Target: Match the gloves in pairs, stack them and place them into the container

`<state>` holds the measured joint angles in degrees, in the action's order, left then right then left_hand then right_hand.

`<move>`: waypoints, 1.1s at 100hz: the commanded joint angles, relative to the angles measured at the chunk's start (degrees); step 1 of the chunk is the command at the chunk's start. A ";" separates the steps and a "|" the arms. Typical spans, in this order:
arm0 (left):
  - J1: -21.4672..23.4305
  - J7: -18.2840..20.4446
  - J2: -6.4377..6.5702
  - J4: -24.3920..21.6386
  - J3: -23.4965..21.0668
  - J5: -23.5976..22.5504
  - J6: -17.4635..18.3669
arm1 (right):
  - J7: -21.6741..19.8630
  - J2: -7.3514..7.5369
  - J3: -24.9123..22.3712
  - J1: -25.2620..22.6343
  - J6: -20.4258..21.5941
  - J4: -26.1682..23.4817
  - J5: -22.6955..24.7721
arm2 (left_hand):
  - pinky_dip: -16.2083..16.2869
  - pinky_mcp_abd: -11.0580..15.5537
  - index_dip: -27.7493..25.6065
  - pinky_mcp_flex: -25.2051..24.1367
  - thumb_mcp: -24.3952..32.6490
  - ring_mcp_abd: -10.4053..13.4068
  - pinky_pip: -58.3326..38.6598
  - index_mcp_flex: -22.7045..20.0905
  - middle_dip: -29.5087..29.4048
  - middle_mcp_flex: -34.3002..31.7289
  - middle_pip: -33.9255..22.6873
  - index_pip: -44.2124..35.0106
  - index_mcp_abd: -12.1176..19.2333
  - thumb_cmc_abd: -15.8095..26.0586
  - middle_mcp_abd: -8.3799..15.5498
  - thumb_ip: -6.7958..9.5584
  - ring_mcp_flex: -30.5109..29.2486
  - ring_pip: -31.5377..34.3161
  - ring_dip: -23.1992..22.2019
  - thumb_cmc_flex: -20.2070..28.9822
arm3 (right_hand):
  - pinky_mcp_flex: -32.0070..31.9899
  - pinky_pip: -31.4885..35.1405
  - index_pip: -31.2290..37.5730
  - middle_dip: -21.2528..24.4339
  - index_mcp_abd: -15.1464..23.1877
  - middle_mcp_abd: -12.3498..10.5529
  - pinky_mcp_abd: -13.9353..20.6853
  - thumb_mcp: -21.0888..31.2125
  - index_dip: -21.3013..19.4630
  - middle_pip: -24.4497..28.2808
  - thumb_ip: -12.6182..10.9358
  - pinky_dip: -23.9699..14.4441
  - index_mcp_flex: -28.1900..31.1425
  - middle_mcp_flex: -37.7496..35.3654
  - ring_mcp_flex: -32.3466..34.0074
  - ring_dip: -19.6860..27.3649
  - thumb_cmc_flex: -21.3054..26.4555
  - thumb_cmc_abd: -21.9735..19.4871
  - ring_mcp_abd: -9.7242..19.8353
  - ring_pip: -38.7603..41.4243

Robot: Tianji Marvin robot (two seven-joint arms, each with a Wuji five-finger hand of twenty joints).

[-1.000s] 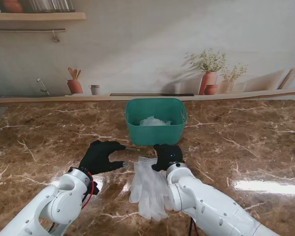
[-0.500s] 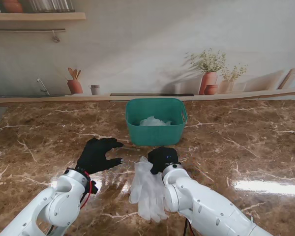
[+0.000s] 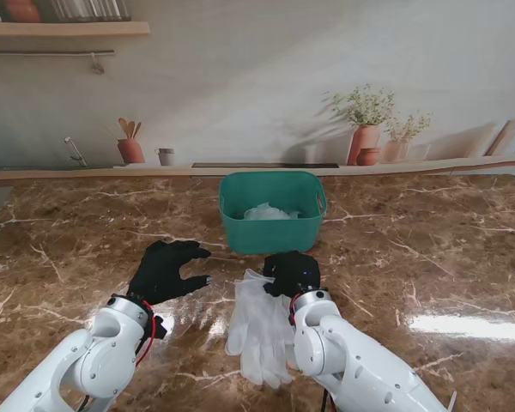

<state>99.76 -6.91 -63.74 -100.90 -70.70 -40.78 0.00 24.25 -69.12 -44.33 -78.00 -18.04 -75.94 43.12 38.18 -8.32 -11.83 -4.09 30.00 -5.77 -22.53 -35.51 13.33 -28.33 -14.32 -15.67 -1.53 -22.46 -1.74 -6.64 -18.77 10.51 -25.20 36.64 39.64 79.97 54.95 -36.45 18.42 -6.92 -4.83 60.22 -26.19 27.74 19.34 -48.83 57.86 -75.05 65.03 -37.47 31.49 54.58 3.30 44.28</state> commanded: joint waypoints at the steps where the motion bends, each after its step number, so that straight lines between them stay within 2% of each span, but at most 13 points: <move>1: 0.40 -0.05 -0.07 -0.30 -0.13 0.10 -0.03 | 0.42 0.01 -1.26 0.50 -0.35 -0.57 0.55 | 0.52 0.38 -0.51 -1.33 -2.75 2.67 3.56 -0.95 -0.99 0.50 1.40 -0.89 1.70 2.33 0.75 1.24 2.89 -2.17 0.86 0.19 | 0.60 3.01 2.29 -0.47 -0.94 0.87 0.28 0.15 0.22 1.34 -0.63 1.09 0.99 -2.78 2.37 -1.40 1.26 -0.35 0.92 1.91; 26: 0.21 0.11 -0.07 -0.24 -0.37 0.32 0.09 | 2.98 1.28 -5.71 -1.50 4.15 -2.86 4.45 | 1.99 0.63 -0.53 -1.73 -4.45 2.86 6.12 -0.82 -1.05 0.62 1.40 -0.88 1.71 2.85 0.90 1.72 3.56 -2.28 0.78 0.80 | 0.18 3.99 2.56 -1.63 -1.96 1.27 0.72 0.09 -1.03 2.15 -0.86 1.26 0.79 -3.00 2.21 -2.36 1.28 -1.00 1.07 3.31; 60: -0.03 0.16 -0.02 0.48 -0.10 0.43 0.93 | 1.62 5.53 -10.08 -12.69 19.48 -9.85 13.65 | 3.36 0.76 -0.46 -1.81 -5.41 3.00 7.38 -0.79 -1.15 0.67 1.57 -0.71 1.85 3.40 1.01 1.81 3.85 -2.45 0.86 0.73 | 2.77 4.36 3.09 -1.54 -2.38 1.59 0.31 2.44 -0.28 2.52 0.10 2.44 2.35 -4.40 3.47 -2.78 0.98 2.66 0.80 4.31; 76: 0.10 0.31 0.06 0.40 -0.03 0.19 1.36 | -2.17 7.09 -11.76 -16.10 25.96 -11.78 15.80 | 3.81 0.77 -0.46 -1.77 -5.62 2.96 7.94 -0.77 -1.18 0.67 1.62 -0.67 1.78 3.37 0.91 1.91 3.89 -2.48 0.89 0.96 | 2.70 4.69 3.40 -1.61 -2.11 1.58 0.16 3.95 -0.08 2.89 0.76 2.60 2.69 -4.76 3.64 -3.13 0.41 3.82 0.90 4.63; 87: 0.01 0.35 0.13 0.34 0.03 -0.30 1.46 | -3.65 7.73 -11.23 -16.02 27.21 -11.39 17.12 | 4.07 0.77 -0.44 -1.74 -5.79 2.97 8.23 -0.64 -1.21 0.73 1.67 -0.59 1.84 3.39 0.94 1.92 3.97 -2.53 0.92 0.86 | 1.82 4.40 2.70 -1.72 -0.99 0.54 0.70 3.85 0.63 2.68 0.96 2.78 2.40 -3.96 2.60 -3.16 -0.33 3.29 1.36 4.15; 90: -0.05 0.40 0.13 0.34 0.07 -0.28 1.45 | -5.88 7.95 -11.26 -16.03 27.35 -11.65 16.94 | 4.12 0.87 -0.43 -1.76 -5.83 3.01 8.35 -0.56 -1.23 0.83 1.71 -0.55 1.95 3.44 0.85 1.92 4.01 -2.55 0.93 0.84 | 0.69 3.67 2.14 -1.76 -1.06 0.32 0.58 3.54 1.69 2.27 0.74 2.99 2.18 -3.23 1.61 -3.07 -1.03 2.01 1.14 3.44; 95: -0.12 0.69 0.16 0.25 0.13 -0.12 1.37 | -13.26 8.52 -12.37 -16.60 28.42 -13.39 15.89 | 4.16 1.14 -0.41 -1.87 -5.91 2.97 8.66 -0.35 -1.26 1.19 1.81 -0.46 1.88 3.59 0.34 1.94 4.31 -2.66 0.97 0.84 | -3.02 0.94 0.97 -0.81 -3.25 1.20 0.36 0.50 7.91 -1.04 -0.89 2.84 -0.27 -0.59 -1.71 -2.67 -3.69 -4.69 0.27 0.04; 97: -0.14 0.85 0.18 0.21 0.13 -0.08 1.35 | -15.03 8.68 -12.84 -16.75 29.22 -13.81 15.08 | 4.15 1.30 -0.40 -1.91 -5.98 3.01 8.83 -0.25 -1.28 1.40 1.86 -0.42 1.88 3.64 0.23 1.94 4.48 -2.71 0.99 0.79 | -4.55 -0.08 -0.69 1.15 -4.53 1.66 0.45 -1.68 10.41 -2.87 -1.39 2.50 -1.78 0.87 -3.30 -2.42 -6.31 -7.69 -0.13 -1.31; 100: -0.17 1.04 0.22 0.16 0.13 -0.09 1.38 | -16.61 8.77 -13.27 -16.86 30.07 -14.08 13.81 | 4.15 1.41 -0.40 -1.95 -6.05 2.90 9.09 -0.15 -1.26 1.51 1.83 -0.38 1.77 3.62 0.01 1.96 4.63 -2.74 0.99 0.83 | -5.37 -1.00 -6.69 2.95 -5.99 1.89 0.44 -2.67 8.79 -3.48 -2.77 1.85 -1.50 2.18 -4.38 -2.23 -9.38 -10.44 -0.39 -2.45; 101: -0.18 1.08 0.23 0.15 0.12 -0.11 1.40 | -17.22 8.79 -13.42 -16.91 30.36 -14.21 13.43 | 4.16 1.45 -0.39 -1.94 -6.09 2.99 9.15 -0.09 -1.25 1.50 1.81 -0.36 1.77 3.67 0.04 1.96 4.62 -2.73 0.99 0.81 | -6.50 -2.26 -15.77 4.13 -7.77 2.26 0.49 -3.11 4.24 -4.39 -6.65 1.45 -0.83 3.84 -5.72 -1.87 -13.10 -13.48 -0.75 -3.86; 102: -0.19 1.13 0.24 0.14 0.11 -0.14 1.43 | -17.97 8.83 -13.63 -16.99 30.72 -14.41 13.05 | 4.17 1.49 -0.40 -1.92 -6.11 2.97 9.21 -0.10 -1.25 1.53 1.80 -0.36 1.77 3.61 -0.03 1.97 4.68 -2.75 0.99 0.83 | -7.10 -2.77 -19.84 4.63 -8.41 2.43 0.55 -3.70 1.69 -4.98 -9.09 1.27 -0.82 4.70 -6.46 -1.71 -14.48 -14.78 -0.87 -4.49; 103: -0.20 1.17 0.26 0.14 0.10 -0.18 1.47 | -18.69 8.88 -13.88 -17.09 31.09 -14.66 12.69 | 4.19 1.50 -0.39 -1.90 -6.14 2.98 9.26 -0.05 -1.24 1.54 1.79 -0.34 1.79 3.62 0.01 1.97 4.68 -2.74 0.99 0.82 | -7.66 -3.14 -22.12 4.92 -8.81 2.40 0.65 -4.23 0.40 -5.40 -10.24 1.19 -1.20 5.40 -7.09 -1.58 -15.44 -15.61 -0.94 -4.94; 110: -0.21 1.52 0.35 0.07 -0.07 -0.47 1.67 | -21.23 9.17 -15.75 -18.09 32.81 -16.69 12.11 | 4.27 1.46 -0.40 -1.81 -6.40 2.91 9.66 0.13 -1.27 1.84 1.85 -0.27 1.79 3.75 -0.05 2.00 4.87 -2.79 1.00 0.77 | -9.61 -5.14 -27.31 6.07 -9.64 2.15 1.14 -10.49 -1.54 -7.07 -11.86 0.87 -3.92 8.65 -9.84 -0.70 -18.53 -19.55 -0.81 -7.46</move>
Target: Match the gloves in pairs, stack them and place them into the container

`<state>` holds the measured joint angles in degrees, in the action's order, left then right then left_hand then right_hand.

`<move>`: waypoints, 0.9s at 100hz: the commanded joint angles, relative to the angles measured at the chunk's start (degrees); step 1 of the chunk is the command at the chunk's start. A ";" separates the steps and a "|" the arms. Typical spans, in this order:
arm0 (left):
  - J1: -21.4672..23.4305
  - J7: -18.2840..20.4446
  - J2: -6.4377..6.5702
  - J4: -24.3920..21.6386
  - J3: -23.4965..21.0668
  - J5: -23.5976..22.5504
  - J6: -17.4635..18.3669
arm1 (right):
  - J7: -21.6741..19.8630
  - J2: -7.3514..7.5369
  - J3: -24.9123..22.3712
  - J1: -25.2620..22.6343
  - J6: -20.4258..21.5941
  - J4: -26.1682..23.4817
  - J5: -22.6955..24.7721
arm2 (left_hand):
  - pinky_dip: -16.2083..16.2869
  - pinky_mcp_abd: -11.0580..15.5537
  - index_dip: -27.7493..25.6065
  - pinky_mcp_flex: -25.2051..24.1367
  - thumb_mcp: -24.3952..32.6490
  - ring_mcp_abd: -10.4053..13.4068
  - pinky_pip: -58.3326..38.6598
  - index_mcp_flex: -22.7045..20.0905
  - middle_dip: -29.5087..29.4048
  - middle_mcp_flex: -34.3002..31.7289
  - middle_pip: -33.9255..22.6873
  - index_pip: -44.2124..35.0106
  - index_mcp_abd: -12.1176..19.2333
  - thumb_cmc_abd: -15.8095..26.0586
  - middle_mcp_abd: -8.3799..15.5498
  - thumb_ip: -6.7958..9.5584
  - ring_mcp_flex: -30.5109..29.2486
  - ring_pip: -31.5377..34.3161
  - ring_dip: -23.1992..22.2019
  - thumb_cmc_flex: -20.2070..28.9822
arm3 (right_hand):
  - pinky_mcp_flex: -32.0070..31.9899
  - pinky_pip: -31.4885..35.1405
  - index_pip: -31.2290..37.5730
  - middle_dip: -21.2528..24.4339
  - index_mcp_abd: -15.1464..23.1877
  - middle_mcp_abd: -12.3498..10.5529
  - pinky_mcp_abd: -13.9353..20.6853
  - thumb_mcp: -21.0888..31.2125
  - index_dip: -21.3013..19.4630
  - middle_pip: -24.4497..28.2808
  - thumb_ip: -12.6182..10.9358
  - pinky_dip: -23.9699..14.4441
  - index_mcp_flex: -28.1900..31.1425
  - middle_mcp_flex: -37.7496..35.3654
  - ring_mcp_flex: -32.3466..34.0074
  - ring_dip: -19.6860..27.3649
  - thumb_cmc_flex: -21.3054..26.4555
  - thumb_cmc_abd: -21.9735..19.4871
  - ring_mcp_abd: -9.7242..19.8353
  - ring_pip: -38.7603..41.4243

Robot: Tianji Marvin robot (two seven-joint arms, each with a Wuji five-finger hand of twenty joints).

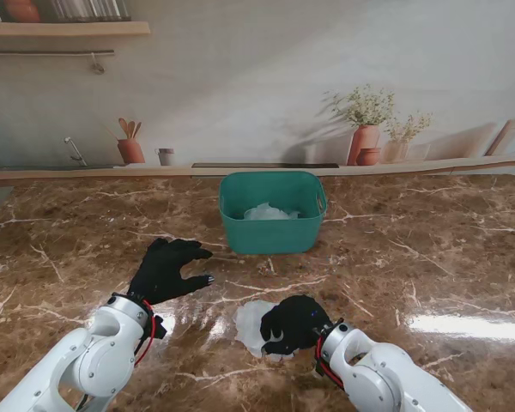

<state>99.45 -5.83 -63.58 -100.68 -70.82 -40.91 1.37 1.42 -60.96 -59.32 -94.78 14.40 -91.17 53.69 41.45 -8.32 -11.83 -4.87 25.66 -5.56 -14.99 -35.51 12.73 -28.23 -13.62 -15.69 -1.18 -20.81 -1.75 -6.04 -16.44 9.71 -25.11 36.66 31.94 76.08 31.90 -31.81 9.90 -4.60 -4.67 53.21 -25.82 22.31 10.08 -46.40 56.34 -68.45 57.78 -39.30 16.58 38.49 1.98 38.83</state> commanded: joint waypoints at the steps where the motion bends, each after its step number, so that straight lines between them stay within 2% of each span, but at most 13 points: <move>1: 0.10 0.48 0.20 -0.16 0.03 -0.37 0.32 | 1.30 1.04 -1.06 -1.49 0.53 -1.83 1.60 | 1.00 1.45 -0.40 -1.02 -2.11 2.84 2.17 0.08 -0.67 1.73 1.14 -0.27 1.50 2.10 -0.05 1.40 2.58 -2.01 0.91 0.74 | -2.14 -1.63 -4.89 1.69 -1.25 -0.15 1.04 -4.96 -1.86 -1.96 -2.91 -1.65 -2.98 2.65 -3.05 1.28 -3.92 -4.50 0.50 -2.47; 11: 0.22 0.52 0.20 -0.33 -0.30 -0.42 0.36 | 0.71 1.05 -4.02 -3.46 1.83 -5.41 2.13 | 1.06 1.42 -0.41 -0.90 -2.46 2.75 2.60 0.36 -0.69 1.92 1.16 -0.16 1.53 2.29 -0.28 1.45 2.72 -2.05 0.92 0.77 | -2.61 -2.73 -5.64 2.09 -1.43 -0.15 1.27 -13.83 -2.14 -2.15 -5.28 -2.01 -3.72 3.66 -3.66 1.65 -4.45 -9.75 0.54 -3.61; 15: 0.30 0.30 0.17 -0.38 -0.46 -0.54 0.42 | 1.50 0.89 -4.90 -3.91 2.32 -6.35 2.35 | 1.11 1.37 -0.43 -0.84 -2.59 2.68 2.71 0.31 -0.66 1.80 1.07 -0.18 1.38 2.22 -0.37 1.48 2.62 -2.00 0.90 0.84 | -2.54 -3.13 -5.02 1.84 -1.29 -0.28 1.26 -14.28 -2.49 -1.58 -6.43 -1.90 -3.30 3.18 -3.24 1.74 -4.55 -9.41 0.58 -3.67; 20: 0.42 -0.11 0.11 -0.44 -0.60 -0.60 0.54 | 3.21 0.59 -5.38 -3.99 2.54 -6.90 2.59 | 1.24 1.29 -0.45 -0.81 -2.65 2.64 2.75 0.24 -0.64 1.71 1.02 -0.19 1.30 2.20 -0.44 1.51 2.48 -1.94 0.87 0.93 | -1.83 -3.90 -4.37 1.57 -1.11 -0.37 0.96 -13.26 -2.79 -0.98 -7.23 -1.39 -2.72 2.57 -2.50 1.70 -2.06 -7.50 0.64 -3.39; 25: 0.61 -0.19 0.10 -0.65 -0.83 -0.60 0.61 | 5.71 0.40 -5.43 -3.44 2.72 -6.98 3.76 | 1.37 1.33 -0.44 -0.81 -2.71 2.66 2.79 0.33 -0.64 1.70 1.00 -0.13 1.22 2.23 -0.30 1.54 2.50 -1.94 0.86 0.99 | -1.60 -5.19 -4.29 1.59 -1.03 -0.73 0.39 -8.16 -2.94 -1.09 -7.23 -0.20 -3.30 3.15 -2.44 2.14 1.81 -4.19 0.88 -3.89; 33: 0.93 -0.44 0.09 -0.97 -1.24 -0.91 0.78 | 6.33 0.61 -5.20 -2.05 2.65 -7.42 6.66 | 1.59 1.27 -0.41 -0.79 -2.81 2.68 2.81 0.30 -0.62 1.55 0.95 -0.07 1.05 2.18 -0.29 1.56 2.37 -1.91 0.84 1.01 | -3.97 -10.29 -8.88 3.00 -1.72 -1.53 0.17 7.55 -2.44 -4.38 -4.23 2.60 -10.08 10.15 -6.34 4.49 5.66 4.55 1.89 -9.02; 42: 1.40 -0.58 0.07 -1.47 -1.87 -1.06 0.94 | 3.51 1.28 -4.23 0.20 2.57 -8.04 9.32 | 1.81 1.26 -0.37 -0.80 -2.81 2.70 2.85 0.32 -0.62 1.49 0.95 0.02 0.94 2.24 -0.10 1.60 2.33 -1.90 0.83 1.11 | -9.16 -18.38 -15.56 5.23 -5.30 -1.24 0.58 12.74 -0.70 -8.37 -2.97 4.65 -19.71 21.17 -14.47 8.72 9.10 9.43 1.97 -17.27; 46: 1.63 -0.60 0.08 -1.72 -2.18 -1.21 0.93 | 1.64 1.51 -3.20 1.58 2.74 -7.95 9.56 | 1.90 1.23 -0.37 -0.80 -2.83 2.68 2.87 0.24 -0.62 1.44 0.94 0.02 0.95 2.20 -0.11 1.60 2.29 -1.89 0.82 1.12 | -10.87 -21.44 -17.93 6.39 -6.72 -0.85 0.62 13.45 0.22 -9.51 -2.65 4.86 -23.03 25.36 -17.54 10.60 10.22 10.42 1.91 -19.99; 57: 2.15 -0.83 0.05 -2.05 -2.95 -1.43 1.08 | -7.43 2.45 0.50 5.98 3.16 -8.29 9.17 | 2.09 1.22 -0.36 -0.81 -2.83 2.66 2.94 0.09 -0.64 1.40 0.97 0.01 0.95 2.18 -0.04 1.61 2.29 -1.88 0.81 1.14 | -15.06 -27.45 -21.74 8.89 -10.19 0.79 0.94 12.76 1.37 -11.84 -2.63 5.14 -30.34 34.49 -24.51 13.75 11.88 10.06 1.72 -24.13; 73: 2.97 -1.18 0.01 -2.35 -3.98 -1.61 1.23 | -10.00 3.01 9.38 14.41 3.01 -3.96 9.74 | 2.31 1.17 -0.37 -0.79 -2.82 2.54 3.05 -0.08 -0.63 1.22 0.94 -0.02 0.97 2.24 -0.10 1.61 2.17 -1.84 0.79 1.07 | -16.47 -31.50 -22.46 11.80 -10.49 1.71 0.88 12.48 1.27 -12.91 -2.25 5.24 -32.26 37.85 -26.85 16.67 12.25 10.94 1.65 -26.54; 90: 3.73 -1.32 0.01 -2.50 -5.04 -1.92 1.58 | -10.27 3.19 18.22 22.15 2.41 0.42 9.88 | 2.54 1.12 -0.41 -0.77 -2.81 2.55 3.13 -0.30 -0.63 1.06 0.95 -0.14 1.15 2.21 0.00 1.61 1.99 -1.78 0.78 1.03 | -15.83 -32.75 -20.88 12.48 -8.87 0.58 0.45 12.06 0.35 -10.99 -1.77 5.13 -30.34 35.86 -24.67 18.64 12.30 11.93 1.67 -27.69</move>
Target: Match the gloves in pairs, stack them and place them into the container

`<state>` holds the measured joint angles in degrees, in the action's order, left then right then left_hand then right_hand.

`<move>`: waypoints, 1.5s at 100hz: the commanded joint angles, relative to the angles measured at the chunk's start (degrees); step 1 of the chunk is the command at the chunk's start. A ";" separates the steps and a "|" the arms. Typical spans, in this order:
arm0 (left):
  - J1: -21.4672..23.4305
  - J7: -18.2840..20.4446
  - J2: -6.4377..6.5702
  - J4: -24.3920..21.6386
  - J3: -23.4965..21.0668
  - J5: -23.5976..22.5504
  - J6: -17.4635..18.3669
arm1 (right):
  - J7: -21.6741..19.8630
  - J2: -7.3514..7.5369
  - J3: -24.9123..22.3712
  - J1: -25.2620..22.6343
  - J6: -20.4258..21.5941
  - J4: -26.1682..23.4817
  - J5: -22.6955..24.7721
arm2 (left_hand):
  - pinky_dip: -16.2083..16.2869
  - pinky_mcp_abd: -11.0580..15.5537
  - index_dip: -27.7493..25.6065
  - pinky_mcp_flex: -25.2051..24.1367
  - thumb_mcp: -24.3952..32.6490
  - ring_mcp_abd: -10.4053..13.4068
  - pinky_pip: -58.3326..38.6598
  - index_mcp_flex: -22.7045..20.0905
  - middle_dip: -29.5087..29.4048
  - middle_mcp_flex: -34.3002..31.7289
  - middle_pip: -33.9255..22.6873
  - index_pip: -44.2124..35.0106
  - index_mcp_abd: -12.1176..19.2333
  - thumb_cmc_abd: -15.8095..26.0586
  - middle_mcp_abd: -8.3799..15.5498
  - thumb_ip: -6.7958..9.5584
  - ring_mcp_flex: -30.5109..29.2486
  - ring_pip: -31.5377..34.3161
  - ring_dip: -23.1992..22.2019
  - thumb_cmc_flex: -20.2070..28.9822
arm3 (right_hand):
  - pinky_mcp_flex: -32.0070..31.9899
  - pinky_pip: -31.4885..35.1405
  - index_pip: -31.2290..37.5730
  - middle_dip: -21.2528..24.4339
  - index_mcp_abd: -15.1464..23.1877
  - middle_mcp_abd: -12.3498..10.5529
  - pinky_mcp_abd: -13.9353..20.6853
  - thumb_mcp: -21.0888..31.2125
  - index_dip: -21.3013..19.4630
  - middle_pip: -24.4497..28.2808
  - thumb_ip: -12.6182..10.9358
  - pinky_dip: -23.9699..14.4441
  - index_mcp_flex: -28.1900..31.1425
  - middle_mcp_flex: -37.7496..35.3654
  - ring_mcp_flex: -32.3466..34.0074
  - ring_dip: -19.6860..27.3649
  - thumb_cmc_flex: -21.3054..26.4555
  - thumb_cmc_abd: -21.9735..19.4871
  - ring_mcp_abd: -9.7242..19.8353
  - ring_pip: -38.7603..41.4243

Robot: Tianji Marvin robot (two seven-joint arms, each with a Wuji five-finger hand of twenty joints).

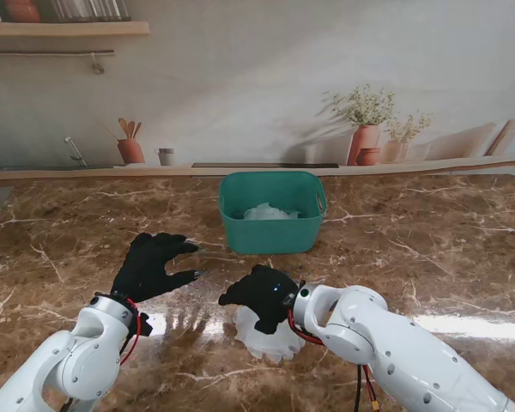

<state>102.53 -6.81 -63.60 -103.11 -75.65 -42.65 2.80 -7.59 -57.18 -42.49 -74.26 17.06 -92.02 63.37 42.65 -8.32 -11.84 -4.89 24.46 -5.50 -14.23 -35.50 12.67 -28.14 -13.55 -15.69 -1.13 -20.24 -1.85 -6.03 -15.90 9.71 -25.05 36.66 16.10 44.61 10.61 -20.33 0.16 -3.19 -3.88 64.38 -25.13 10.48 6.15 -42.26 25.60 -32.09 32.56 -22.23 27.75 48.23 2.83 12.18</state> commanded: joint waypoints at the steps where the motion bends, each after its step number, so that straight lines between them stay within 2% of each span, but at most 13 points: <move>1: 0.68 -0.36 0.03 -0.07 -0.25 -0.17 0.15 | -1.26 -0.58 1.91 2.10 -0.32 1.52 0.26 | 1.34 1.12 -0.41 -0.75 -1.61 2.48 2.37 -0.32 -0.57 0.94 0.88 -0.15 1.13 1.61 0.13 1.60 1.43 -1.76 0.72 1.03 | 0.10 -1.37 1.08 0.96 1.19 -0.91 -0.36 1.07 -0.81 1.06 2.22 0.94 0.68 -0.72 0.75 1.73 1.09 2.42 0.85 -1.11; 9: 0.80 -0.55 -0.01 0.02 -0.46 -0.12 0.23 | -2.82 -0.42 5.88 5.61 -1.03 3.30 -0.03 | 1.43 1.02 -0.44 -0.73 -1.56 2.35 2.39 -0.41 -0.56 0.83 0.84 -0.21 1.11 1.59 0.10 1.60 1.40 -1.75 0.71 1.04 | 0.33 -1.70 3.52 0.42 1.24 -1.36 -0.25 1.02 -2.87 1.97 2.32 0.91 1.66 -1.89 1.90 2.20 1.15 2.34 1.32 -1.34; 24: 0.89 -0.70 -0.04 0.35 -0.51 0.12 0.32 | -2.24 -0.67 11.98 10.39 -3.09 7.57 -1.93 | 1.60 0.96 -0.51 -0.73 -1.45 2.36 2.40 -0.71 -0.54 0.68 0.82 -0.42 1.33 1.59 0.21 1.58 1.17 -1.66 0.67 0.99 | 2.16 -0.73 9.01 -3.52 3.06 -2.56 0.05 1.62 -10.23 5.63 2.46 0.65 4.39 -5.87 5.16 2.25 1.75 2.79 1.25 -0.86; 41: 0.77 -0.22 0.00 0.71 -0.45 0.56 0.36 | 4.18 -1.54 15.02 12.47 -4.53 12.06 -1.96 | 1.64 0.92 -0.63 -0.78 -1.39 2.35 2.55 -1.08 -0.55 0.65 0.85 -0.68 1.70 1.64 0.32 1.54 1.17 -1.66 0.68 1.02 | 10.01 7.76 22.26 -15.01 13.63 -6.77 0.12 4.56 -26.07 16.55 3.03 -1.00 16.44 -18.32 18.47 -5.59 4.49 5.54 1.77 8.14; 42: 0.77 -0.22 0.00 0.71 -0.44 0.57 0.37 | 4.45 -1.61 15.03 12.49 -4.49 12.29 -2.15 | 1.63 0.92 -0.64 -0.77 -1.39 2.41 2.56 -1.09 -0.55 0.63 0.84 -0.70 1.68 1.66 0.34 1.54 1.17 -1.67 0.68 1.03 | 10.58 8.46 23.28 -15.89 14.33 -6.98 0.11 4.47 -26.88 17.37 3.74 -1.17 17.35 -19.39 19.32 -6.20 5.06 5.75 1.97 8.86; 46: 0.78 -0.22 0.00 0.70 -0.42 0.62 0.40 | 6.03 -1.92 15.00 12.50 -4.24 13.30 -2.81 | 1.64 0.90 -0.69 -0.73 -1.37 2.41 2.59 -1.18 -0.54 0.63 0.84 -0.78 1.79 1.69 0.32 1.53 1.15 -1.67 0.68 1.05 | 13.21 11.76 28.32 -24.49 17.87 -7.80 -0.22 3.26 -28.39 18.82 10.38 -1.85 20.96 -24.71 23.33 -8.94 8.53 7.94 2.54 12.27; 48: 0.78 -0.23 -0.01 0.70 -0.41 0.65 0.40 | 7.05 -2.10 15.00 12.52 -4.05 13.87 -3.06 | 1.64 0.91 -0.71 -0.73 -1.38 2.38 2.60 -1.22 -0.55 0.66 0.85 -0.82 1.86 1.68 0.31 1.53 1.17 -1.68 0.69 1.03 | 14.72 13.71 31.41 -27.41 19.58 -8.16 -0.45 2.66 -27.81 18.30 11.83 -2.06 22.90 -28.16 25.39 -11.98 10.00 9.10 2.52 14.15; 52: 0.79 -0.27 -0.02 0.71 -0.39 0.67 0.39 | 8.75 -2.41 14.80 12.40 -3.67 14.74 -3.49 | 1.65 0.86 -0.74 -0.74 -1.36 2.34 2.63 -1.23 -0.55 0.65 0.85 -0.86 1.75 1.70 0.31 1.52 1.14 -1.67 0.68 1.06 | 17.46 16.64 35.37 -29.89 21.94 -8.81 -0.81 2.79 -27.87 19.63 12.07 -2.60 27.26 -33.34 29.14 -16.14 11.80 9.69 1.98 17.47; 62: 0.82 -0.30 -0.02 0.66 -0.39 0.59 0.32 | 12.62 -3.17 12.48 10.83 -2.43 16.18 -4.70 | 1.66 0.85 -0.81 -0.74 -1.36 2.33 2.69 -1.43 -0.56 0.62 0.87 -0.99 1.76 1.78 0.24 1.51 1.12 -1.67 0.68 1.10 | 20.61 20.48 38.95 -29.85 23.01 -8.35 -1.48 3.62 -28.00 21.44 11.99 -3.08 33.47 -37.98 33.07 -18.12 13.62 11.82 1.06 21.65; 87: 0.50 0.04 0.05 0.56 0.11 0.57 0.45 | 17.43 -4.77 0.59 3.08 -1.99 14.91 -9.35 | 1.33 0.80 -1.05 -0.67 -1.72 2.28 3.10 -1.72 -0.60 0.75 0.96 -1.23 1.89 2.15 0.02 1.50 1.32 -1.76 0.69 1.26 | 21.92 22.32 39.89 -30.10 21.60 -7.13 -2.00 4.21 -26.67 21.70 11.91 -2.56 34.61 -38.73 34.00 -19.75 15.02 12.62 -0.36 25.88; 107: -0.03 0.19 0.07 0.65 0.74 0.75 0.57 | 26.04 -5.45 -6.69 -2.20 1.20 15.64 -9.23 | 0.84 0.90 -1.15 -0.62 -2.00 2.33 3.51 -1.55 -0.64 0.93 1.05 -1.21 1.79 2.65 -0.04 1.53 1.47 -1.80 0.68 1.32 | 20.42 21.20 40.30 -31.13 21.59 -7.10 -1.67 4.05 -26.37 21.99 11.47 -1.84 34.38 -37.97 32.97 -20.74 15.52 11.80 -0.46 27.25; 129: -1.25 -0.16 0.01 1.84 2.24 1.11 0.71 | 34.47 -4.23 -11.63 -8.37 5.07 15.65 -2.44 | 0.09 1.06 -1.26 -0.42 -2.21 2.55 3.98 -1.77 -0.61 0.84 0.97 -1.31 2.02 2.93 0.04 1.59 1.48 -1.77 0.65 1.49 | 19.93 19.05 40.26 -31.45 22.49 -8.11 -1.72 4.49 -25.83 22.15 11.73 -0.54 34.95 -38.10 32.21 -20.92 15.22 13.01 0.87 27.83; 150: -1.86 0.16 0.04 2.37 2.96 1.48 0.69 | 34.15 -2.40 -13.71 -12.42 6.16 13.58 2.62 | -0.71 1.42 -1.28 -0.25 -2.20 2.70 4.34 -1.70 -0.58 0.95 0.92 -1.33 1.98 3.01 0.08 1.62 1.63 -1.79 0.66 1.63 | 18.81 17.91 39.71 -29.97 23.47 -8.87 -1.76 6.60 -23.88 21.66 13.35 0.24 35.65 -39.31 31.53 -19.94 12.90 16.02 2.24 27.30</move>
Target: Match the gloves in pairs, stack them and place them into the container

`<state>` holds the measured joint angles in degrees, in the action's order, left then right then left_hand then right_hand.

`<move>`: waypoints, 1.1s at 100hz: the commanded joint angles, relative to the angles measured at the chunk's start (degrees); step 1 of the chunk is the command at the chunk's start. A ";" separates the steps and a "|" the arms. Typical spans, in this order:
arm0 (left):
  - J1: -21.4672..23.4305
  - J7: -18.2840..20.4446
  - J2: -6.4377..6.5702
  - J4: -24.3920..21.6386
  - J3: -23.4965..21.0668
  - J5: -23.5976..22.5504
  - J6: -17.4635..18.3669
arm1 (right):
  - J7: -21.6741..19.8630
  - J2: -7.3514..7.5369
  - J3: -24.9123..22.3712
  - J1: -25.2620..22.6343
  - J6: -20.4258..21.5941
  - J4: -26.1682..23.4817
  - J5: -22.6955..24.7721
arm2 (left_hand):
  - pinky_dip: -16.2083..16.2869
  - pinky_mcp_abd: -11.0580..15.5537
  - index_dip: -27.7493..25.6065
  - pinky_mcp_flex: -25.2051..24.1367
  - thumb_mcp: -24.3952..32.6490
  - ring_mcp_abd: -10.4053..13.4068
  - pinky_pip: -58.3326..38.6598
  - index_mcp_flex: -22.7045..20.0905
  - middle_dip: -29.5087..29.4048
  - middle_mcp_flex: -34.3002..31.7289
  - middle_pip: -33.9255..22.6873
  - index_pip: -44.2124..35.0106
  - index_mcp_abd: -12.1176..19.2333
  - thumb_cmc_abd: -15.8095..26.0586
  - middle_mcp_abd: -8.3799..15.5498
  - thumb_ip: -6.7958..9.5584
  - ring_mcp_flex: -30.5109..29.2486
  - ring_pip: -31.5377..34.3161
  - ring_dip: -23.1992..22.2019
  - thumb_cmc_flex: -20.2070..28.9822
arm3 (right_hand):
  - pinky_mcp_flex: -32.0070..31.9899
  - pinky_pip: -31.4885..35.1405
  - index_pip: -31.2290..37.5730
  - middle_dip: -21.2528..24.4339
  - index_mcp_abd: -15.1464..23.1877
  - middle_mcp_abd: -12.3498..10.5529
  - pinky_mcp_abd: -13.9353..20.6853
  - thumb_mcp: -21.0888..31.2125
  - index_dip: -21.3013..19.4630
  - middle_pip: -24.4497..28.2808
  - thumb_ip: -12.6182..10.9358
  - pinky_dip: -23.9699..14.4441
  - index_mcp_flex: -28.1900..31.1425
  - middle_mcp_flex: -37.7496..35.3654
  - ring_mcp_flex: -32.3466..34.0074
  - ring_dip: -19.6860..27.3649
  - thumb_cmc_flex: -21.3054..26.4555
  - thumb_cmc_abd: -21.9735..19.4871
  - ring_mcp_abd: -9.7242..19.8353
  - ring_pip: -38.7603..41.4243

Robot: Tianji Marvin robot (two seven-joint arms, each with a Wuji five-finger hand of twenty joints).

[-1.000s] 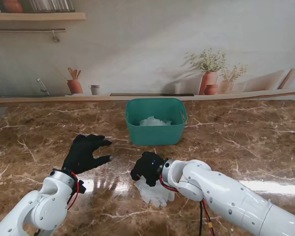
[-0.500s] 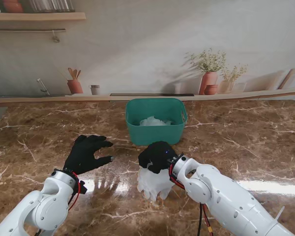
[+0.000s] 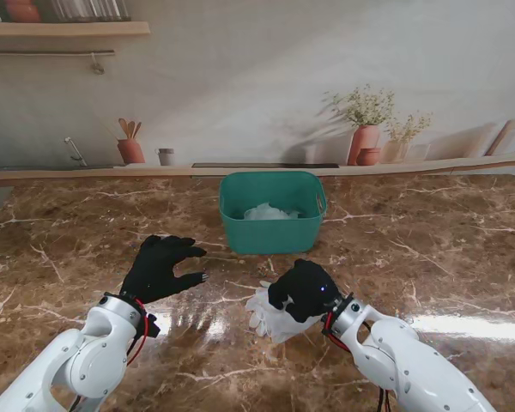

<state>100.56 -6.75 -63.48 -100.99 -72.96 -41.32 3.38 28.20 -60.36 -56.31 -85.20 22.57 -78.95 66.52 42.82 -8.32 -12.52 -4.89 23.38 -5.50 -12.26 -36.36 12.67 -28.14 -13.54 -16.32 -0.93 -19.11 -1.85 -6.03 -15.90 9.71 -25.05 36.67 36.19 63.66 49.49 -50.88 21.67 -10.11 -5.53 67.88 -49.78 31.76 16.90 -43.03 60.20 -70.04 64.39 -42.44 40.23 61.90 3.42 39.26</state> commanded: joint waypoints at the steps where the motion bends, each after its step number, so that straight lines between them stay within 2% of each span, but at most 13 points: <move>1: 0.10 0.08 -0.08 0.25 0.28 0.14 0.11 | -1.72 0.79 0.07 -1.60 0.74 0.51 -0.55 | -0.90 1.43 -0.59 -0.24 -1.13 2.70 2.38 -0.83 -0.58 0.98 0.92 -0.69 1.76 1.87 0.09 1.61 1.65 -1.79 0.66 1.61 | -1.82 -1.45 0.73 0.57 2.04 -2.04 -0.04 3.13 0.93 0.38 2.71 1.11 1.00 -1.35 -0.81 0.28 0.15 2.44 1.81 -0.08; 5: 0.10 0.06 -0.07 0.23 0.26 0.07 0.16 | -1.74 0.81 0.03 -1.98 0.99 0.68 -0.66 | -1.00 1.46 -0.57 -0.23 -1.12 2.73 2.41 -0.70 -0.57 1.01 0.91 -0.64 1.70 1.98 0.13 1.61 1.72 -1.82 0.67 1.60 | -4.02 -3.29 0.90 0.36 2.58 -2.27 0.37 3.79 2.48 0.35 3.60 1.33 0.42 -1.27 -3.30 -0.92 -1.57 3.07 2.58 -2.87; 13: 0.18 -0.22 -0.08 0.23 0.12 -0.32 0.32 | -3.37 1.04 -0.89 -3.31 1.06 0.08 -0.60 | -1.12 1.46 -0.51 -0.18 -1.11 2.81 2.37 -0.56 -0.54 0.92 0.85 -0.54 1.60 1.91 0.15 1.61 1.54 -1.73 0.65 1.53 | -12.40 -8.14 1.37 0.48 3.60 -1.53 2.56 3.26 7.19 -4.21 4.51 0.54 -2.19 6.87 -19.25 1.95 -7.81 2.56 5.16 -8.67; 26: 0.36 -0.16 -0.06 0.15 -0.19 -0.37 0.44 | -7.65 1.28 -2.54 -5.04 1.03 -1.16 -1.13 | -1.19 1.49 -0.39 -0.20 -0.91 2.69 2.25 -0.31 -0.53 0.82 0.82 -0.34 1.22 1.85 0.29 1.63 1.56 -1.70 0.64 1.60 | -24.04 -16.58 -1.95 18.62 3.72 3.06 4.84 -0.81 7.40 -16.33 4.92 -1.91 -6.04 33.67 -45.29 13.00 -15.95 -0.29 4.77 -14.46; 34: 0.47 0.12 -0.02 -0.03 -0.22 -0.33 0.35 | -11.40 1.49 -3.18 -5.56 0.80 -2.14 -1.52 | -1.23 1.60 -0.32 -0.20 -0.85 2.75 2.20 -0.28 -0.53 0.94 0.85 -0.26 1.23 1.88 0.36 1.62 1.63 -1.71 0.64 1.55 | -26.66 -21.17 -5.56 26.28 2.76 4.87 4.77 -1.86 4.85 -21.88 4.22 -0.62 -7.07 43.42 -52.50 19.87 -18.46 -1.58 3.95 -20.75; 45: 0.42 0.05 -0.03 -0.01 0.00 -0.27 0.41 | -14.21 1.84 -2.34 -4.75 0.08 -2.10 -1.39 | -1.26 1.74 -0.26 -0.19 -0.77 2.67 2.13 -0.27 -0.53 0.88 0.83 -0.19 1.07 1.79 0.67 1.61 1.63 -1.69 0.64 1.55 | -26.11 -25.79 -7.66 34.45 2.64 7.45 2.09 -1.26 1.41 -25.52 3.54 3.17 -7.40 49.91 -54.88 26.74 -18.56 -0.38 0.56 -27.64; 60: 0.30 0.22 0.00 0.03 0.09 -0.18 0.58 | -11.48 1.77 1.64 -1.56 -3.75 1.17 -0.97 | -1.37 1.73 -0.28 -0.21 -0.72 2.75 2.12 -0.55 -0.56 0.86 0.89 -0.32 1.34 1.82 0.88 1.56 1.68 -1.71 0.66 1.46 | -18.80 -22.81 -4.46 37.70 4.33 10.96 -4.00 -0.58 -3.96 -21.84 4.21 6.74 -6.37 49.71 -47.05 30.48 -10.77 1.66 -7.03 -28.73; 66: 0.26 0.35 0.02 0.04 0.04 -0.17 0.73 | -9.76 1.60 3.16 -0.34 -5.77 2.65 -1.06 | -1.46 1.67 -0.29 -0.24 -0.74 2.74 2.17 -0.59 -0.59 0.95 0.96 -0.34 1.39 1.87 0.87 1.55 1.74 -1.76 0.70 1.45 | -11.43 -17.87 -2.53 38.54 4.50 13.26 -5.52 -1.17 -5.33 -19.18 4.09 8.64 -4.56 45.80 -36.08 30.51 -7.50 0.82 -11.40 -26.66; 78: 0.20 0.61 0.07 0.00 -0.07 -0.15 0.85 | -10.17 1.09 4.63 0.89 -8.49 4.25 -3.20 | -1.71 1.55 -0.36 -0.22 -0.81 2.69 2.29 -0.81 -0.63 0.92 1.02 -0.46 1.58 1.91 0.99 1.53 1.74 -1.80 0.74 1.48 | 1.27 -7.49 1.14 38.41 2.31 14.24 -2.61 -1.53 -7.10 -14.21 1.73 12.13 -1.77 35.79 -17.99 28.14 -1.71 -1.10 -9.91 -22.22; 85: 0.18 0.79 0.08 -0.03 -0.09 0.00 0.92 | -10.80 1.01 5.50 1.57 -9.11 5.05 -3.81 | -1.81 1.53 -0.39 -0.22 -0.90 2.64 2.34 -0.83 -0.66 1.00 1.07 -0.48 1.63 2.00 0.95 1.51 1.85 -1.86 0.76 1.46 | 6.12 -2.58 2.31 36.58 0.91 12.08 -0.09 -1.61 -8.04 -11.50 0.40 13.05 -1.14 26.73 -10.20 25.89 0.43 -1.90 -6.86 -20.02; 91: 0.19 0.92 0.09 -0.08 -0.07 0.09 0.91 | -9.65 0.88 6.74 2.39 -9.50 6.28 -4.09 | -1.96 1.50 -0.42 -0.23 -1.05 2.60 2.43 -0.93 -0.68 1.03 1.12 -0.52 1.77 2.07 1.02 1.50 1.94 -1.90 0.79 1.44 | 10.79 2.24 3.18 32.13 -0.73 8.19 1.78 -1.13 -8.30 -7.23 -0.91 12.99 -1.15 14.07 -2.92 22.11 2.61 -3.31 -3.99 -16.11; 99: 0.22 0.98 0.10 -0.09 -0.06 0.13 1.02 | -4.32 0.72 9.71 4.35 -10.30 9.26 -3.58 | -2.14 1.42 -0.49 -0.20 -1.32 2.62 2.52 -1.14 -0.71 0.99 1.14 -0.63 1.94 2.20 0.94 1.48 1.94 -1.90 0.79 1.34 | 14.31 6.30 3.80 17.41 -1.95 3.30 4.26 -2.35 -7.38 -5.48 -0.67 12.65 -1.34 3.42 3.08 13.36 5.05 -3.78 -2.28 -9.53; 110: 0.32 1.07 0.11 -0.10 -0.13 0.32 1.28 | 0.99 0.06 11.13 5.49 -10.79 11.54 -3.88 | -2.39 1.37 -0.55 -0.16 -1.73 2.58 2.63 -1.15 -0.74 0.98 1.19 -0.66 2.02 2.37 0.85 1.48 1.98 -1.92 0.79 1.23 | 18.01 10.02 4.40 11.25 -3.09 2.22 5.05 -2.90 -3.39 -1.29 -1.31 11.03 0.08 -0.61 6.10 10.24 7.16 -3.73 -2.79 -0.28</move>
<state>100.54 -5.77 -63.44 -101.00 -73.15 -41.18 4.37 33.01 -59.81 -43.93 -77.84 12.20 -69.29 62.90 41.26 -8.28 -12.52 -4.89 23.38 -5.45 -12.20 -36.37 12.67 -28.14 -13.54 -16.32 -0.91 -18.53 -1.85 -6.03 -15.90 9.71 -25.05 36.68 52.12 70.40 52.40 -36.92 18.44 -5.32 -2.74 62.33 -55.93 27.46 25.78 -30.79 57.87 -67.78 66.85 -30.37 34.57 56.16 0.51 34.21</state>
